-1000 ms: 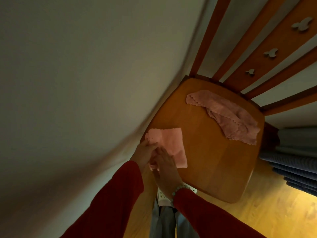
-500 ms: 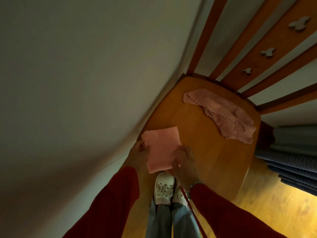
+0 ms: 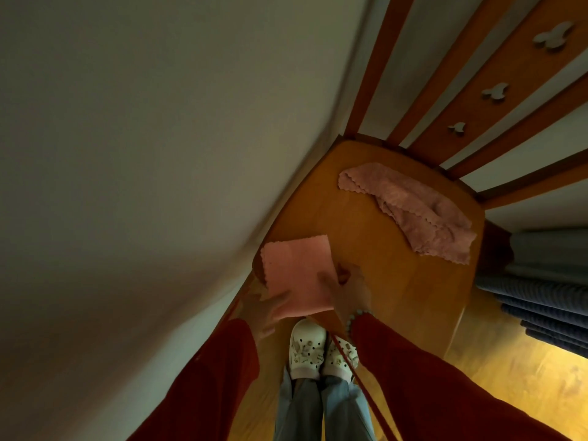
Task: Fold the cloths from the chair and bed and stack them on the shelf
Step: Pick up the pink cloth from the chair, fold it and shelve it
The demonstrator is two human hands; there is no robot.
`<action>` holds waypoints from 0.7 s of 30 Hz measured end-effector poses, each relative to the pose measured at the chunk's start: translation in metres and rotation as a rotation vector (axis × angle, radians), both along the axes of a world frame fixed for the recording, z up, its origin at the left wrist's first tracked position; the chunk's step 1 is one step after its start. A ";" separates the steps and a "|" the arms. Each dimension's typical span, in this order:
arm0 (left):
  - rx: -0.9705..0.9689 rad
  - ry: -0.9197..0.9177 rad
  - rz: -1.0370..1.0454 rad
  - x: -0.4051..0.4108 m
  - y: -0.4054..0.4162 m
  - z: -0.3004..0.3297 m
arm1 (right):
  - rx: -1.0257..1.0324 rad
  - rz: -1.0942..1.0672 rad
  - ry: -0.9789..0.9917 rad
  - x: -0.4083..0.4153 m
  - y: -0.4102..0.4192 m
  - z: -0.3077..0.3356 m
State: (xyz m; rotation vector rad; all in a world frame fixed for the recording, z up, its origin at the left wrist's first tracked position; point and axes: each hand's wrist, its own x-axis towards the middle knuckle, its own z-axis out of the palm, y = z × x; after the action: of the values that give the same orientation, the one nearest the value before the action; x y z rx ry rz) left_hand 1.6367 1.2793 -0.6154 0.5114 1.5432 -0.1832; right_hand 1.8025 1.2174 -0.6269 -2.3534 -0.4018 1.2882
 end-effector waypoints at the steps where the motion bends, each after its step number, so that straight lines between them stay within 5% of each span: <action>1: -0.047 -0.027 0.004 -0.001 -0.002 0.002 | -0.017 -0.035 0.020 0.000 0.001 0.001; 6: -0.096 -0.061 0.060 -0.007 0.001 0.003 | -0.060 -0.245 0.229 0.004 0.007 0.005; 14: -0.113 -0.240 0.434 0.008 0.022 0.024 | 0.069 -0.754 0.991 0.008 0.015 0.024; 21: -0.181 -0.255 0.481 0.023 0.020 0.034 | 0.190 -0.823 1.053 0.023 0.018 0.042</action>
State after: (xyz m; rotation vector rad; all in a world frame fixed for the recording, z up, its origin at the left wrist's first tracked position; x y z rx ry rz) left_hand 1.6599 1.2998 -0.5813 0.0103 1.3410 0.1096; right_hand 1.8252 1.2354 -0.5845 -1.1475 0.6632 1.6573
